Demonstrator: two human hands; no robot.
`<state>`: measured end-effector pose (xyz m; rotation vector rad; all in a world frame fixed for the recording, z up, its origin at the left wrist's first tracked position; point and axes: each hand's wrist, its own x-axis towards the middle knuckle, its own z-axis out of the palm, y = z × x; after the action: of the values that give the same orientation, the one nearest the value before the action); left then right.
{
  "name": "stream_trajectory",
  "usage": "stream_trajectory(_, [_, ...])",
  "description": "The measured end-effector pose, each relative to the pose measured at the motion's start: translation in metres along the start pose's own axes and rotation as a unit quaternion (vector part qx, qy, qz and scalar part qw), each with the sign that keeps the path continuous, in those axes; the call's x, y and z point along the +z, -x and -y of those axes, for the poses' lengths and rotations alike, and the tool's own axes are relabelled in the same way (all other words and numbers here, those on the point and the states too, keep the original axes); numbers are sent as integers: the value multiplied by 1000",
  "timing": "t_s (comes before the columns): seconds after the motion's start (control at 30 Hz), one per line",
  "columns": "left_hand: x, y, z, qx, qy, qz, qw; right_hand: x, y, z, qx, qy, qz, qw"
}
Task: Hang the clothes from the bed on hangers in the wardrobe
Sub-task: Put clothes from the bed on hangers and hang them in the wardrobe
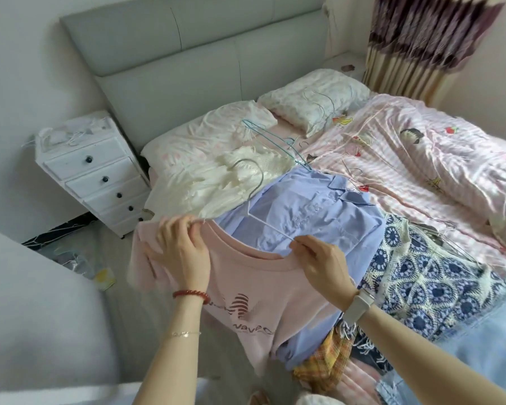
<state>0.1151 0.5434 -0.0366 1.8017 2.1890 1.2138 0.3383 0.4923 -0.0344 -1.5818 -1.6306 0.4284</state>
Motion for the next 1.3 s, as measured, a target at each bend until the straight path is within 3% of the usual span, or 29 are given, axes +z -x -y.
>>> stream_trajectory(0.1, [24, -43, -39, 53, 3, -51, 997, -12, -29, -5, 71, -49, -42, 995])
stream_trajectory(0.17, [48, -68, -68, 102, 13, -42, 994, -22, -53, -17, 99, -66, -72, 990])
stream_trajectory(0.33, [139, -93, -132, 178, -23, 129, 975, -47, -126, -88, 164, -50, -146, 974])
stream_trajectory(0.47, [231, -87, -159, 156, -69, 312, 935, -62, -198, -174, 215, -21, -179, 960])
stream_trajectory(0.63, [342, -48, -151, 154, -140, 474, 856, -40, -253, -316, 303, 65, -129, 942])
stream_trajectory(0.77, [402, -10, -104, 131, -209, 523, 816, -6, -254, -404, 380, 160, -36, 911])
stream_trajectory(1.0, [440, 7, -49, 102, -249, 572, 775, 36, -238, -457, 322, 267, 28, 908])
stream_trajectory(1.13, [445, -4, -45, 100, -227, 619, 745, 38, -231, -458, 339, 283, 66, 895])
stream_trajectory(1.2, [440, -12, -47, 102, -206, 610, 758, 37, -227, -444, 322, 282, 84, 900])
stream_trajectory(1.3, [420, -18, -55, 122, -196, 507, 830, 44, -210, -403, 239, 270, 120, 925])
